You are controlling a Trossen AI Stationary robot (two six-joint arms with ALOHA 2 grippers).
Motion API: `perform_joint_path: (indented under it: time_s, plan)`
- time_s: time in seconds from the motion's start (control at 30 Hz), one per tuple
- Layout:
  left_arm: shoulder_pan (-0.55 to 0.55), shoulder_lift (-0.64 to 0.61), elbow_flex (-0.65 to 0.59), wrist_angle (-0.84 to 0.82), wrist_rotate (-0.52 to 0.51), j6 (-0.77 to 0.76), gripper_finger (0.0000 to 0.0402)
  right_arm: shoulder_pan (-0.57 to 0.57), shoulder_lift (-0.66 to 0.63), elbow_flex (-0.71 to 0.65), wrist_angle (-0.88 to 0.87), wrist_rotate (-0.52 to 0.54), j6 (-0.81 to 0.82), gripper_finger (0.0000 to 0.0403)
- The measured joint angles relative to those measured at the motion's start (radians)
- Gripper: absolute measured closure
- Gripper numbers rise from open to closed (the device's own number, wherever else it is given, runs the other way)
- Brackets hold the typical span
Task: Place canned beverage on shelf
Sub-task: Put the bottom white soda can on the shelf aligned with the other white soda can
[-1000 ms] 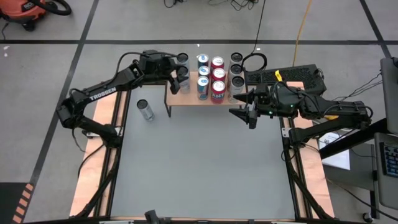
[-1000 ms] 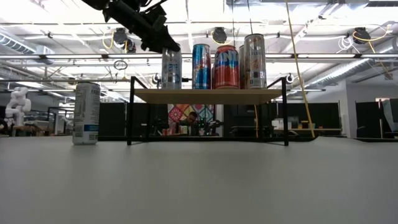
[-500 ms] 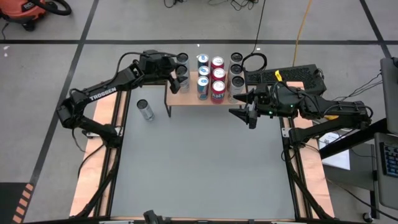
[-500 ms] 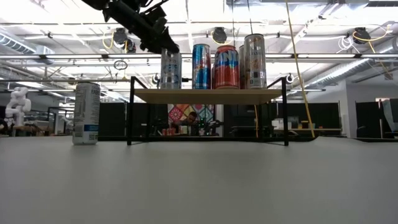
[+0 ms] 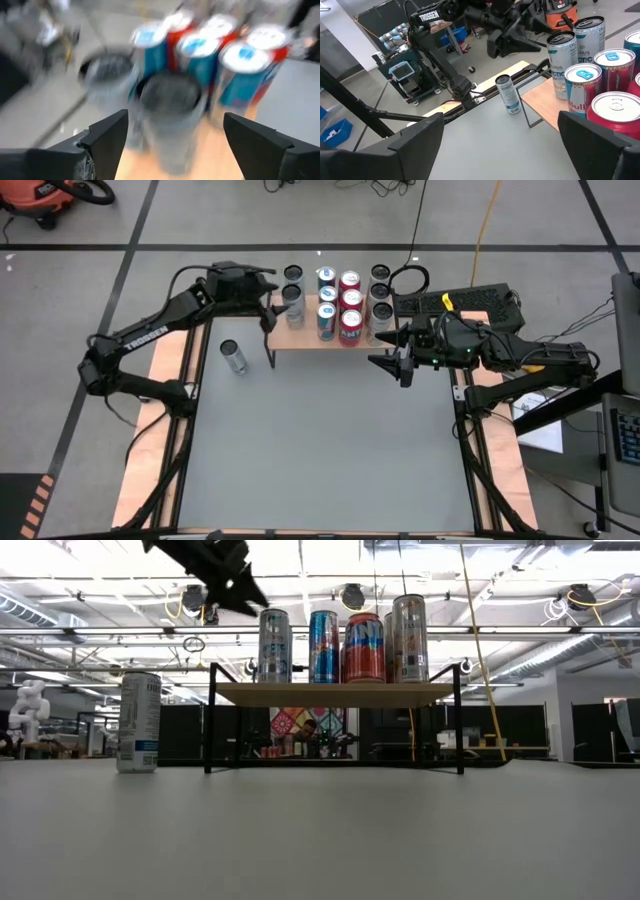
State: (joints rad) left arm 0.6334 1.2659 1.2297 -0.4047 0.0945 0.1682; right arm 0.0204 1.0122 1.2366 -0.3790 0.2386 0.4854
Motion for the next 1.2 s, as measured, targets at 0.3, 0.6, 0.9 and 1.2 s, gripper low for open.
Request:
perform_joint_path:
  time_s: [0.3, 0.6, 0.9, 1.2]
  plan:
    - [-0.016, 0.004, 0.0, -0.246, 0.038, -0.189, 0.0107, 0.0, 0.0, 0.0, 0.0, 0.002, -0.009, 0.0048]
    - [-0.075, 0.056, -0.001, -0.2, 0.062, -0.155, 0.0219, 0.0, 0.0, 0.0, 0.0, 0.003, -0.018, 0.0048]
    - [-0.079, 0.103, -0.001, -0.193, 0.015, -0.129, 0.0323, 0.0, 0.0, 0.0, -0.003, 0.004, -0.026, 0.0048]
    - [-0.077, 0.107, -0.001, -0.154, -0.052, -0.102, 0.0352, 0.0, 0.0, 0.0, -0.023, 0.004, -0.026, 0.0048]
